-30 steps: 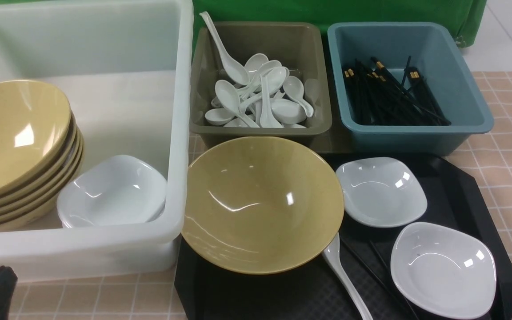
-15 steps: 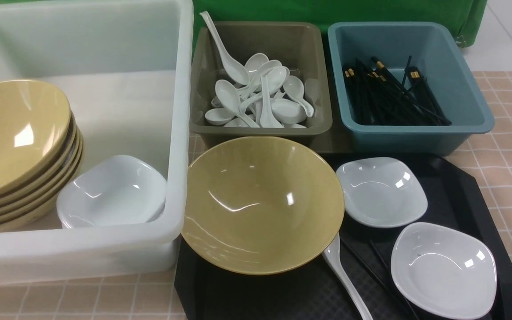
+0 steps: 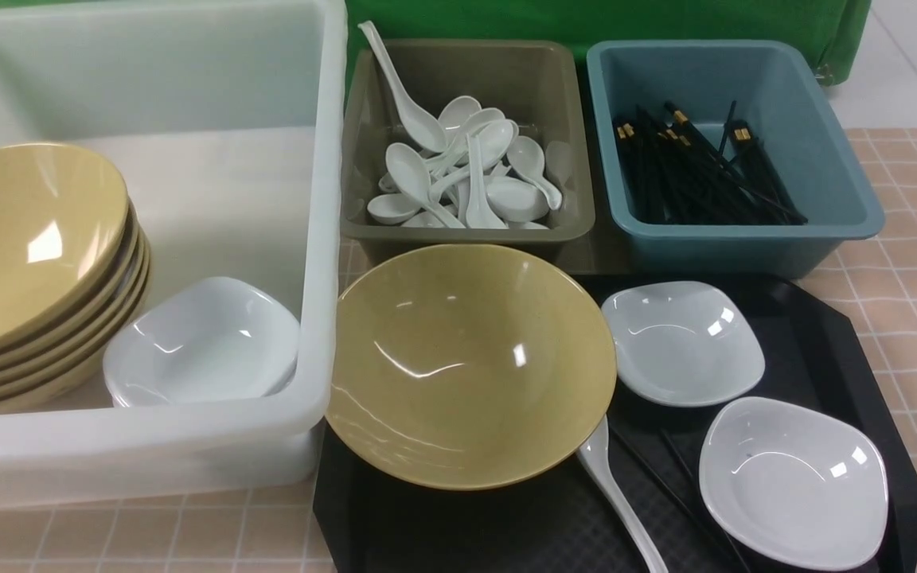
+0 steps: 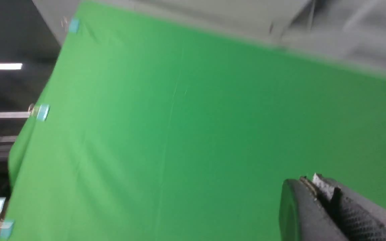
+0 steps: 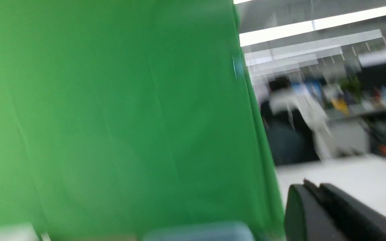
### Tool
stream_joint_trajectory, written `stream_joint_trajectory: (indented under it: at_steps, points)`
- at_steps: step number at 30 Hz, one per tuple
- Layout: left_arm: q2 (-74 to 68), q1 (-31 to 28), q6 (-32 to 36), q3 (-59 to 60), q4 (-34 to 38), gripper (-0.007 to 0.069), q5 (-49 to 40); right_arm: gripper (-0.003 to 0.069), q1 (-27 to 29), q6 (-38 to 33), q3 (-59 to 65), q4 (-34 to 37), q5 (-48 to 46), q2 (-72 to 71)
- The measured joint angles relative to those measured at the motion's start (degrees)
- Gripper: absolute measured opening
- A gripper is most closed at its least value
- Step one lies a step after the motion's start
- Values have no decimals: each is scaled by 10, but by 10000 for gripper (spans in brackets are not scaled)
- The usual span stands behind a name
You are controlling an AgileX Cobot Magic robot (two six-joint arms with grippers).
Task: On brown table put chopsticks spoon bowls plates into blue grey white boxes.
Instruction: 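Grasp the large bowl on the tray by its rim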
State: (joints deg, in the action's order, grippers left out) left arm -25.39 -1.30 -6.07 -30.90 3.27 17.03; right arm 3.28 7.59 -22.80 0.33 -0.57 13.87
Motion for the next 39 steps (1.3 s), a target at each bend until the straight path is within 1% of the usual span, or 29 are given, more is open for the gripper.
stream_joint_trajectory:
  at_steps: [2, 3, 4, 5, 6, 8, 9, 10, 11, 12, 13, 17, 18, 20, 21, 22, 25, 27, 28, 29, 31, 35, 37, 39]
  points:
    - [-63, 3, -1, -22, -7, -8, -45, 68, 0, -54, -29, 0, -79, 31]
    - [-70, 5, -2, -28, -7, -8, -53, 68, 0, -59, -34, 0, -94, 36]
    - [-117, 14, -17, -56, -9, -8, -126, 68, 0, -90, -47, 0, -133, 53]
    - [-149, 22, -26, -74, -9, -8, -170, 68, 0, -108, -54, 0, -164, 63]
    - [-193, 38, -35, -110, -9, -8, -252, 68, 0, -119, -58, 0, -189, 74]
    - [-242, 68, -31, -158, -9, -8, -352, 68, 0, -134, -61, 0, -232, 92]
    - [-253, 71, -29, -163, -10, -8, -362, 68, 0, -136, -61, 0, -232, 92]
    - [-293, 99, -12, -196, -8, -8, -422, 68, 0, -148, -62, 0, -271, 112]
    - [-304, 112, -7, -210, -6, -8, -436, 68, 0, -150, -62, 0, -281, 118]
    - [-340, 144, 13, -238, 7, -8, -477, 68, 0, -154, -62, 0, -312, 145]
    - [-375, 178, 28, -263, 27, -8, -500, 68, -2, -155, -62, 0, -332, 166]
    - [-470, 259, 50, -318, 63, -8, -531, 68, -29, -156, -62, 2, -340, 224]
    - [-475, 263, 50, -321, 63, -8, -532, 68, -31, -156, -62, 3, -340, 227]
    - [-539, 306, 55, -358, 69, -8, -556, 68, -65, -156, -62, 9, -340, 264]
    - [-564, 318, 56, -370, 69, -8, -565, 68, -81, -156, -60, 11, -340, 278]
    - [-569, 318, 56, -370, 69, -8, -565, 68, -87, -156, -60, 11, -340, 281]
    - [-649, 354, 57, -415, 65, -8, -598, 68, -137, -156, -49, 14, -330, 315]
    - [-676, 364, 57, -427, 65, -8, -606, 68, -152, -156, -48, 15, -327, 321]
    - [-710, 382, 57, -447, 62, -8, -615, 68, -170, -156, -47, 15, -316, 325]
    - [-718, 384, 57, -449, 62, -8, -616, 68, -171, -156, -47, 15, -316, 325]
    - [-765, 406, 57, -474, 55, -8, -620, 68, -187, -156, -47, 15, -308, 325]
    - [-810, 424, 61, -496, 55, -8, -620, 68, -189, -156, -47, 15, -306, 325]
    - [-835, 437, 61, -504, 78, -8, -620, 68, -189, -154, -47, 15, -305, 325]
    - [-848, 454, 88, -510, 105, -7, -621, 68, -189, -148, -46, 15, -297, 326]
